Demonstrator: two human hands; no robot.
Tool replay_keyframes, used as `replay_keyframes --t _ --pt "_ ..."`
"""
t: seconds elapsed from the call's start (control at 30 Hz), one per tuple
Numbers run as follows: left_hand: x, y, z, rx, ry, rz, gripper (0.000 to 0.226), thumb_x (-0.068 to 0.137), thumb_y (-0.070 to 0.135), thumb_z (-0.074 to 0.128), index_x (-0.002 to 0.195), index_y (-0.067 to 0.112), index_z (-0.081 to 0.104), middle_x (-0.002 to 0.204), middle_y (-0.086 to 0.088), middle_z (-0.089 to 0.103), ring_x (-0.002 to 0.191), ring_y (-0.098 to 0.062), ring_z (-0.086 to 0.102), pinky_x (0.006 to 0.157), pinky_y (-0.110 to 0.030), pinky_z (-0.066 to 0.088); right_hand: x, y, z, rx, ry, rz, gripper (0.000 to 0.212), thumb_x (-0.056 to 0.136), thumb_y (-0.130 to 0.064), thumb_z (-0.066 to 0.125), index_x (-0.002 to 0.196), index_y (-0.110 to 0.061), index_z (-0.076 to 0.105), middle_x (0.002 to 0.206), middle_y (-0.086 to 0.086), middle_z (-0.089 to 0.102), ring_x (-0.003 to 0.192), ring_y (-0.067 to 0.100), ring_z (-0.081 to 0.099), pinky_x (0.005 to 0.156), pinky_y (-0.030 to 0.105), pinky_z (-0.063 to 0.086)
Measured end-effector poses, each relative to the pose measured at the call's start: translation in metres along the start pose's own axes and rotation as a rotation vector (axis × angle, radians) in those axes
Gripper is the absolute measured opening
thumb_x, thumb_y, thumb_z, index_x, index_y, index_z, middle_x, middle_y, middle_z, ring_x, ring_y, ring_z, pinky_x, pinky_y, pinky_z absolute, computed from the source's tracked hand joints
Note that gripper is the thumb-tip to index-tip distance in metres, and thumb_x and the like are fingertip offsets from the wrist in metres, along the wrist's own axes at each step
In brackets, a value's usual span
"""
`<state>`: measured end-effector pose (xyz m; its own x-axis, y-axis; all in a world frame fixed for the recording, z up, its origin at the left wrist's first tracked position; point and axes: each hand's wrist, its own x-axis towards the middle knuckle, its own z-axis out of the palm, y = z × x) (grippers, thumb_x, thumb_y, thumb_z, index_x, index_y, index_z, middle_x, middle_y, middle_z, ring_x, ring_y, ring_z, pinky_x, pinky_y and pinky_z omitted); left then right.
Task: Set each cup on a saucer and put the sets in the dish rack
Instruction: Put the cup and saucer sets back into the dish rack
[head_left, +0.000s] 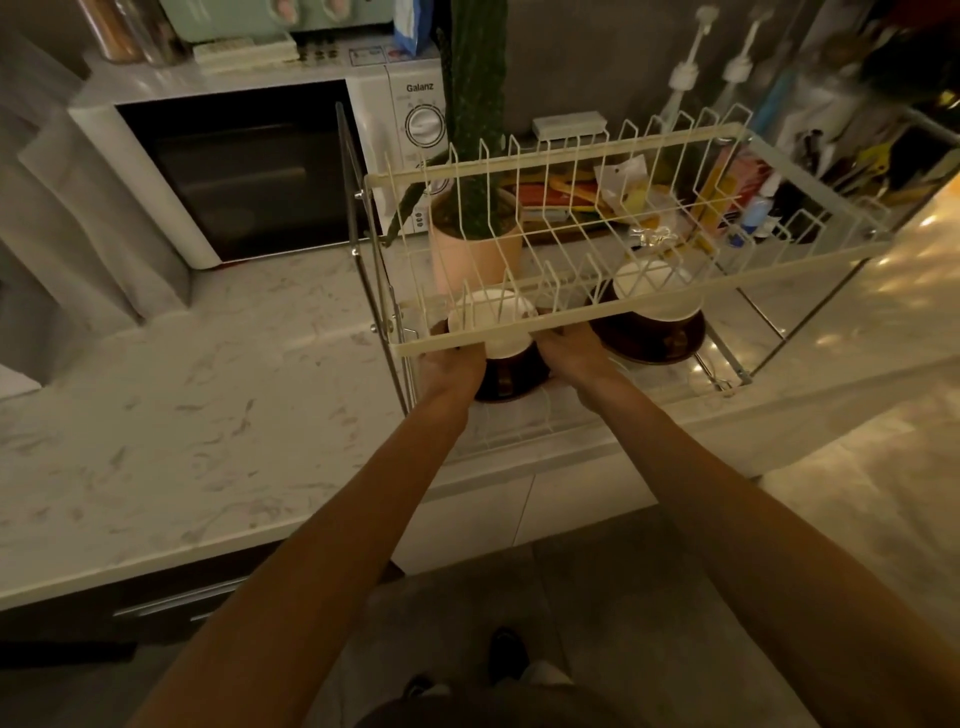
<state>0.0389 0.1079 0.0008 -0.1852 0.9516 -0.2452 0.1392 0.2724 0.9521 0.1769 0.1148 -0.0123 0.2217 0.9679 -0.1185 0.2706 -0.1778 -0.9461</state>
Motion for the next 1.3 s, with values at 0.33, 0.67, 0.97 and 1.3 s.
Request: replay_keyframes --t 0.33,0.67,0.97,1.3 --pt "-0.024 0.015 0.023 0.698 -0.015 0.635 0.037 0.092 0.033 0.048 0.118 0.009 0.059 0.122 -0.013 0.061 0.120 -0.031 0.053 0.105 -0.046 0.038 -0.006 -0.015 -0.042 -0.810 0.218 -0.323 0.032 0.099 -0.022 0.045 0.102 0.002 0.066 0.099 0.023 0.070 0.099 0.040 0.065 0.080 0.040 0.046" --pt "-0.041 0.036 0.086 0.487 -0.219 0.670 0.026 0.095 0.029 0.048 0.111 0.013 0.062 0.105 -0.011 0.068 0.098 -0.025 0.062 0.071 -0.021 0.036 -0.008 -0.001 -0.094 -0.801 0.310 -0.368 0.032 0.098 -0.019 0.050 0.117 0.002 0.063 0.117 0.025 0.065 0.114 0.042 0.058 0.098 0.048 0.046" --pt "-0.034 0.032 0.127 0.177 -0.211 0.307 0.039 0.093 0.039 0.052 0.125 0.018 0.055 0.133 -0.006 0.055 0.128 -0.024 0.045 0.114 -0.042 0.029 0.013 0.024 -0.129 -0.458 0.391 0.010 0.038 0.100 -0.031 0.046 0.105 0.005 0.058 0.107 0.024 0.064 0.109 0.044 0.059 0.087 0.037 0.045" --pt "-0.015 0.028 0.153 -0.098 -0.286 -0.044 0.044 0.096 0.034 0.048 0.133 0.010 0.045 0.141 -0.014 0.047 0.132 -0.030 0.040 0.108 -0.036 0.029 0.029 0.030 -0.135 -0.181 0.353 0.204 0.040 0.095 -0.033 0.050 0.121 -0.003 0.058 0.120 0.020 0.063 0.108 0.036 0.060 0.095 0.049 0.050"
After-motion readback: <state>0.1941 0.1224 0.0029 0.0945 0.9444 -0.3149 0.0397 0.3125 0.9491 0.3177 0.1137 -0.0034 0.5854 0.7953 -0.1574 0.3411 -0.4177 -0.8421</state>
